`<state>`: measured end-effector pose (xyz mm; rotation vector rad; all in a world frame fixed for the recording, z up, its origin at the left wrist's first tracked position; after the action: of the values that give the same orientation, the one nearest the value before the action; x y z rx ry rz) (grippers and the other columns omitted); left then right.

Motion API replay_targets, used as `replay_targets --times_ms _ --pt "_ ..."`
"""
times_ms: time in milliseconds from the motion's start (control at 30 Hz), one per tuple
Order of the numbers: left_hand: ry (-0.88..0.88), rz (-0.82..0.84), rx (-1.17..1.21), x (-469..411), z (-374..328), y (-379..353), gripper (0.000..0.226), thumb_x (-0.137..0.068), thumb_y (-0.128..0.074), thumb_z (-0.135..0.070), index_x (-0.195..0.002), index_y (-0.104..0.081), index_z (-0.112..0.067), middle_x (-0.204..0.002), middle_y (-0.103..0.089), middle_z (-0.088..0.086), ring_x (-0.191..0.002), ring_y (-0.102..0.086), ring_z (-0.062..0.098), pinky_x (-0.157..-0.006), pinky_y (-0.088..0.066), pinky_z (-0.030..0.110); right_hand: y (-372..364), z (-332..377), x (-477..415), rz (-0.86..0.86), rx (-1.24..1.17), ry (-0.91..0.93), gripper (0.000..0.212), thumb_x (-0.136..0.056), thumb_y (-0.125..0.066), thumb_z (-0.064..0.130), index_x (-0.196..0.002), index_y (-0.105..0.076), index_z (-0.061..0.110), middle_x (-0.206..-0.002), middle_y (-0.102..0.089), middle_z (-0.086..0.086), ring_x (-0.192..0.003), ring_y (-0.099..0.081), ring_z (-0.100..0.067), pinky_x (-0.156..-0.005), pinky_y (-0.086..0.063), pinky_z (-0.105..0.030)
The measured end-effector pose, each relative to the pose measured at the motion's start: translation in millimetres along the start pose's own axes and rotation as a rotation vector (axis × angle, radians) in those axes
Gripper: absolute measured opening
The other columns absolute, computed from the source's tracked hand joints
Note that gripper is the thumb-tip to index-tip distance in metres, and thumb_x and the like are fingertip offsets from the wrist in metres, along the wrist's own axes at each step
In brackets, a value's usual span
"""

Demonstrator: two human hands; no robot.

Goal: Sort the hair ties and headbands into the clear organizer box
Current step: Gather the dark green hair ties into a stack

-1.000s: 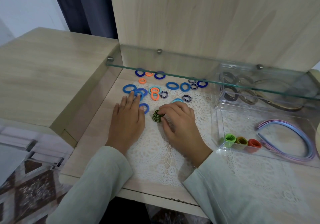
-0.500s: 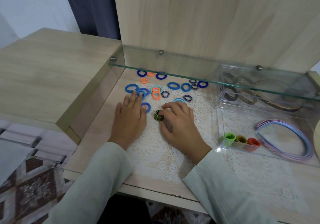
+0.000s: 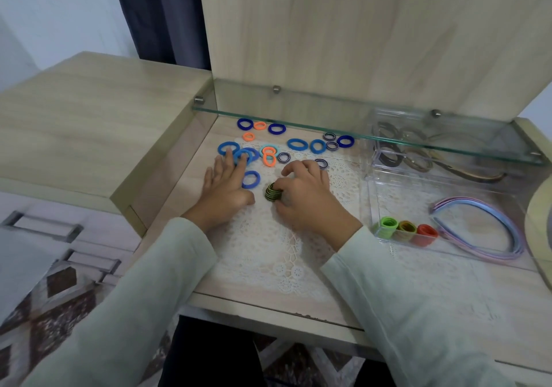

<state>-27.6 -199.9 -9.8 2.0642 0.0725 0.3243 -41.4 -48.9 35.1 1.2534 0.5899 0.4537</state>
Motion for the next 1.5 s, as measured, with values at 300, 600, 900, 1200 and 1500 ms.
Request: replay_targets --times_ms 300,600,900,1200,1500 --pt "-0.214 -0.120 -0.304 24.6 -28.5 -5.1 0.076 -0.096 -0.036 -0.019 -0.156 0.009 -0.028 -0.163 0.017 -0.008 -0.149 0.021 0.015 -0.114 0.017 0.059 11.5 9.8 -10.5 0.086 0.052 0.007 0.025 -0.091 -0.055 0.036 -0.107 -0.071 0.025 -0.118 -0.048 -0.003 -0.115 -0.032 -0.027 -0.092 -0.024 -0.037" --pt "-0.227 -0.085 -0.049 39.6 -48.0 -1.2 0.073 -0.093 -0.040 -0.006 -0.153 -0.020 -0.042 -0.163 -0.020 0.002 -0.152 0.007 0.029 -0.121 0.006 0.038 15.1 7.2 5.5 -0.124 0.017 0.096 0.013 -0.083 -0.068 0.023 -0.092 -0.077 0.022 -0.103 -0.056 -0.003 -0.109 -0.041 -0.030 -0.081 -0.017 -0.031" --pt "-0.306 -0.066 0.185 35.6 -73.0 -5.0 0.055 -0.091 -0.041 0.000 -0.134 -0.054 -0.031 -0.138 -0.057 -0.006 -0.151 -0.008 0.029 -0.122 -0.001 0.036 41.5 -15.2 16.6 0.028 0.101 0.109 0.020 -0.088 -0.063 0.038 -0.105 -0.072 0.032 -0.121 -0.045 0.002 -0.122 -0.029 -0.027 -0.098 -0.017 -0.035" --pt "-0.456 0.050 0.437 28.9 -145.3 -12.7 0.056 -0.076 -0.039 0.003 -0.105 -0.057 -0.042 -0.107 -0.066 -0.018 -0.110 -0.056 -0.003 -0.124 0.000 0.037 96.8 -71.1 34.7 0.219 0.077 0.039 0.020 -0.083 -0.068 0.043 -0.100 -0.072 0.033 -0.112 -0.047 0.004 -0.111 -0.033 -0.022 -0.092 -0.026 -0.033" --pt "-0.575 0.040 0.491 29.7 -198.4 -37.7 0.056 -0.084 -0.037 0.008 -0.123 -0.059 -0.025 -0.119 -0.069 -0.006 -0.118 -0.059 0.006 -0.121 0.015 0.034 117.7 -118.6 63.1 0.230 0.099 -0.025 0.024 -0.082 -0.070 0.040 -0.104 -0.073 0.032 -0.112 -0.049 -0.001 -0.107 -0.037 -0.023 -0.093 -0.035 -0.036"
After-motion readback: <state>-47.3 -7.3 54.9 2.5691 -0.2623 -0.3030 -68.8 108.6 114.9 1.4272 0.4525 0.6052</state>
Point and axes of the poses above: each hand's wrist, its own x-axis away from the middle knuckle, its own y-axis out of the back of the hand, z = x × y, the point moved 6 cm from there along -x, towards the middle knuckle
